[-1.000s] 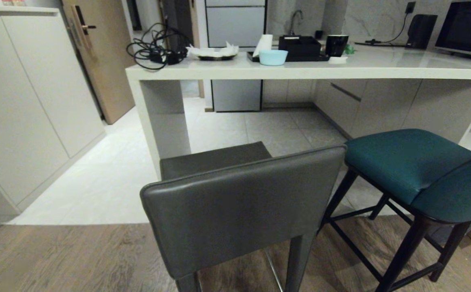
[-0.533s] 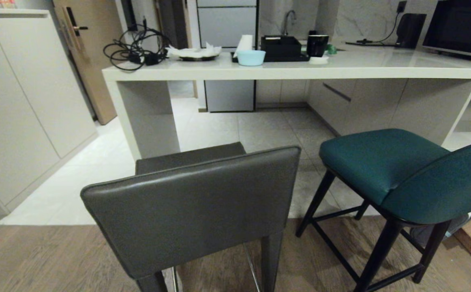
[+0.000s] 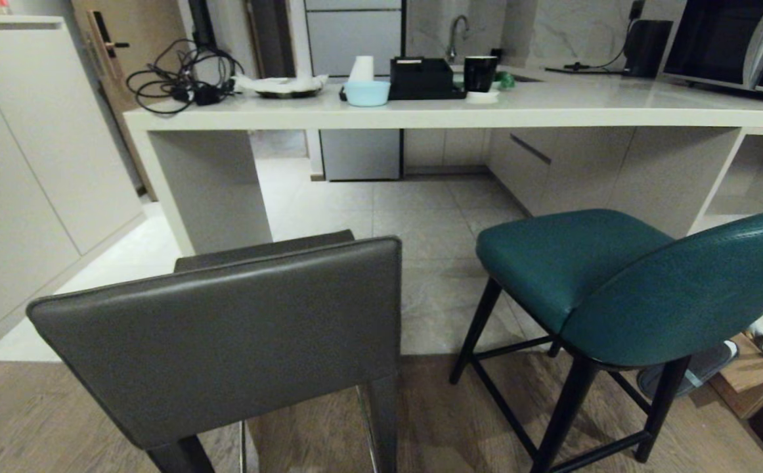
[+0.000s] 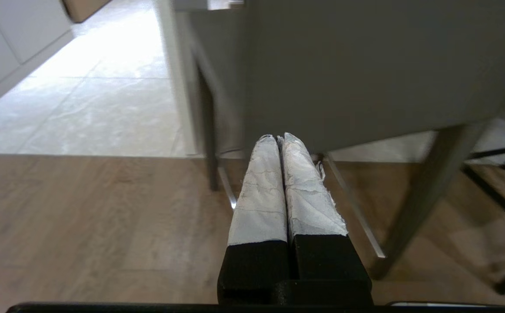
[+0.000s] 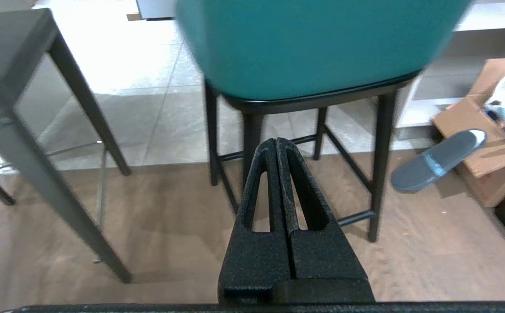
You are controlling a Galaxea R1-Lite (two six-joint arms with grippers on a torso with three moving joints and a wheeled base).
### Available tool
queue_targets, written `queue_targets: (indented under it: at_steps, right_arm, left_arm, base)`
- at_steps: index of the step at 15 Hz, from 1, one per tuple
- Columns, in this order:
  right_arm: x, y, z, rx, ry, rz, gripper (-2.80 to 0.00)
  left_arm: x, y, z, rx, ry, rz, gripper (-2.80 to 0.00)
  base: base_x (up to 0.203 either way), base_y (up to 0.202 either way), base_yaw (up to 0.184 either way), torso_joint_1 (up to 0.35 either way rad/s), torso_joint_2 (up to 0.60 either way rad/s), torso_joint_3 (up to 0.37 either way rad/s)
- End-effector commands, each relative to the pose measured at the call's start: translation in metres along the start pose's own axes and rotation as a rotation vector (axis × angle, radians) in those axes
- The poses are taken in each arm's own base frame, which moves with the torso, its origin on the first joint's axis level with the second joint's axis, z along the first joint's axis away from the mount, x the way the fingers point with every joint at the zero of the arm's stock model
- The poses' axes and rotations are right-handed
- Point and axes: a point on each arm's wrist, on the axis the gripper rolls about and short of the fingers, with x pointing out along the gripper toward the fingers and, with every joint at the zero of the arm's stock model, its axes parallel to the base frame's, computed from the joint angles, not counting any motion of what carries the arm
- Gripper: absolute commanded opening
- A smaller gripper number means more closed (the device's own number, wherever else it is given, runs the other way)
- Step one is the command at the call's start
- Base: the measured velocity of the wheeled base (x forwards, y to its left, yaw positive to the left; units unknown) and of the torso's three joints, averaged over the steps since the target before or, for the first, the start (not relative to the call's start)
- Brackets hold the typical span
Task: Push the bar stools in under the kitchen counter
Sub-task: Push the blue chair back under the dining table
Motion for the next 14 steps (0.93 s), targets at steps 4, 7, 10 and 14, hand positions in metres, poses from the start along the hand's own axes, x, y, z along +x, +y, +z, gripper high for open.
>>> queue_targets:
  at_steps: [4,7,10,14]
  right_arm:
    - [0.0,0.0,0.0,0.001,0.0,0.0,-2.8]
    - [0.0,0.0,0.0,0.001,0.0,0.0,-2.8]
    - [0.0,0.0,0.0,0.001,0.0,0.0,-2.8]
    - [0.0,0.0,0.0,0.001,0.0,0.0,-2.8]
  left_arm:
    - [0.0001,0.0,0.0,-0.001,0.001,-0.001,-2.8]
    - [0.0001,0.0,0.0,-0.001,0.001,0.001,-2.8]
    - [0.0001,0.0,0.0,-0.001,0.001,-0.002,-2.8]
    - [0.0001,0.0,0.0,-0.001,0.001,-0.002,-2.8]
  base:
    - [0.0,-0.196,0.002,0.001,0.0,0.002]
    - [0.0,-0.196,0.0,0.004,0.0,0.001]
    - [0.0,-0.194,0.003,0.002,0.0,0.003]
    - [0.0,-0.193,0.0,0.002,0.0,0.003]
